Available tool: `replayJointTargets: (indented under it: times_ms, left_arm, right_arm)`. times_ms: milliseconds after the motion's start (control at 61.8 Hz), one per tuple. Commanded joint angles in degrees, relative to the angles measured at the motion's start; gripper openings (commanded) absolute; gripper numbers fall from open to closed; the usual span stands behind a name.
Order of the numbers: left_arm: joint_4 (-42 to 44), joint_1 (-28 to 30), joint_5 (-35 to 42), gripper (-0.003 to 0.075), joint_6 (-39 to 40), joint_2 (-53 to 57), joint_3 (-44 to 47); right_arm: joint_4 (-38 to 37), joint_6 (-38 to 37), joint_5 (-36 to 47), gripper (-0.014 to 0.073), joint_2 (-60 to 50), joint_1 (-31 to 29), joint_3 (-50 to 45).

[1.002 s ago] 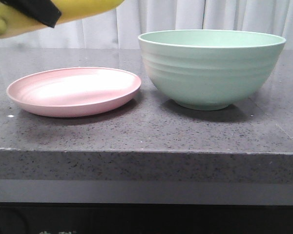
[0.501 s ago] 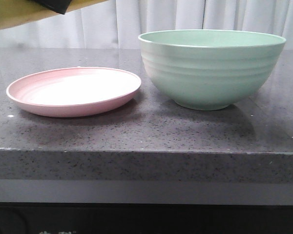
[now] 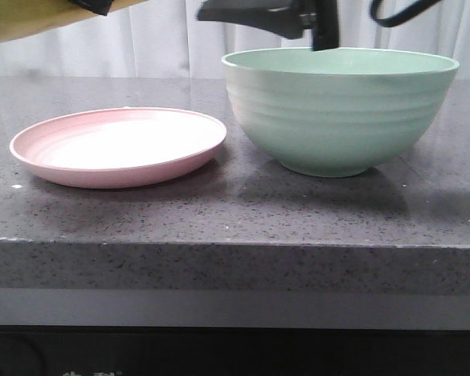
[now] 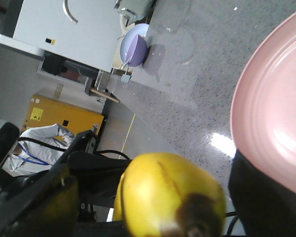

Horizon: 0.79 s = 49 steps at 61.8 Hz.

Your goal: Transfer banana from pink plate to green bowl

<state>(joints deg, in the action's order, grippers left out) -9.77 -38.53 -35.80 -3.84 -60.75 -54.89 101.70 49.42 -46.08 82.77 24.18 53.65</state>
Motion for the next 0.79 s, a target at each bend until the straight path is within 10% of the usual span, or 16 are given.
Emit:
replayJointTargets:
  times_ms: [0, 307, 582, 776]
  left_arm:
    - [-0.9, -0.4, 4.6, 0.0055, 0.0, 1.2, -1.7]
    - [-0.9, -0.4, 4.5, 0.0117, 0.0, 1.2, -1.7]
    - [-0.9, -0.4, 4.4, 0.0508, 0.0, 1.2, -1.7]
    - [-0.9, -0.4, 4.4, 0.0556, 0.0, 1.2, -1.7]
  right_arm:
    - [3.8, 1.0, -2.7, 0.0611, -0.7, 1.6, 3.3]
    - [3.8, 1.1, -1.1, 0.0157, 0.4, 2.2, 3.8]
    - [-0.7, 3.5, 5.6, 0.0131, 0.4, 1.5, 6.3]
    - [-12.4, 2.9, 10.0, 0.0131, 0.4, -2.9, 14.1]
